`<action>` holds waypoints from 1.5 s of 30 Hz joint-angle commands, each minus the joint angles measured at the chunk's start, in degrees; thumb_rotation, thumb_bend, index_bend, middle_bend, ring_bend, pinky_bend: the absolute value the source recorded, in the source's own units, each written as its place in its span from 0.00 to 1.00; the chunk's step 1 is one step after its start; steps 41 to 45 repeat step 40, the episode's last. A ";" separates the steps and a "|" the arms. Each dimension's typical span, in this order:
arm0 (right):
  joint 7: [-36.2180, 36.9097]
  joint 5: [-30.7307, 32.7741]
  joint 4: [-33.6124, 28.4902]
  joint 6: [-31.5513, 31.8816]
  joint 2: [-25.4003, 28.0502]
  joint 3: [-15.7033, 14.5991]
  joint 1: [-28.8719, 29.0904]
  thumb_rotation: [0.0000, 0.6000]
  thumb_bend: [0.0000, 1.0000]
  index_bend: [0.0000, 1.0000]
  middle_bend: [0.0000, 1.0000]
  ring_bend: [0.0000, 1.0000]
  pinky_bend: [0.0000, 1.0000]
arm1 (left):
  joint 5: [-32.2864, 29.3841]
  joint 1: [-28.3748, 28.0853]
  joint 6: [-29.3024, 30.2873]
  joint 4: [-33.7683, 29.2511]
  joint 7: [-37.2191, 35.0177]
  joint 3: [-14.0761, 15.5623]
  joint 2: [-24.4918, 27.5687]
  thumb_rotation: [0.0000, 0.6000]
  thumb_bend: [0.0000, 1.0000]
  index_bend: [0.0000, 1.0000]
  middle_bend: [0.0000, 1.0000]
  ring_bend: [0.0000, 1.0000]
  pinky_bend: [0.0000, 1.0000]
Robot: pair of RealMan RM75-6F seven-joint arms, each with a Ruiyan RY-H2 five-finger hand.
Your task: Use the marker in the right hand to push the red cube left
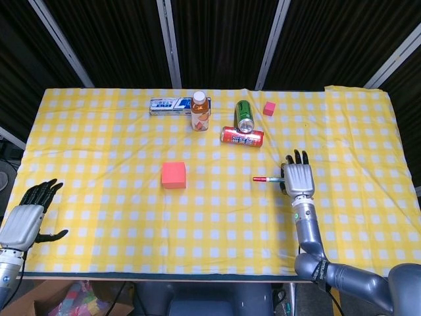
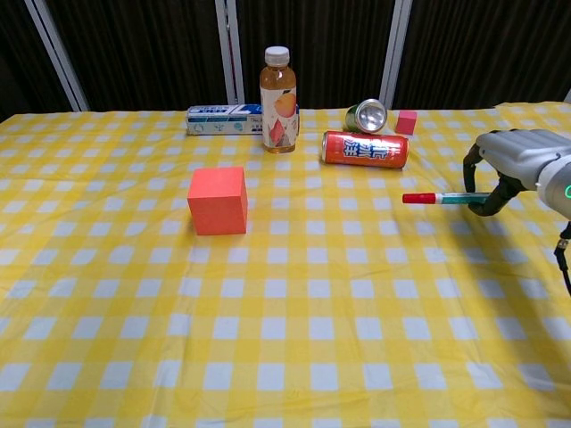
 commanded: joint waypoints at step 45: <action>32.12 -40.51 -13.34 27.55 29.01 -17.66 -30.07 1.00 0.38 0.00 0.00 0.00 0.00 | 3.56 1.00 5.42 4.75 4.02 -0.57 -3.31 1.00 0.00 0.00 0.00 0.00 0.00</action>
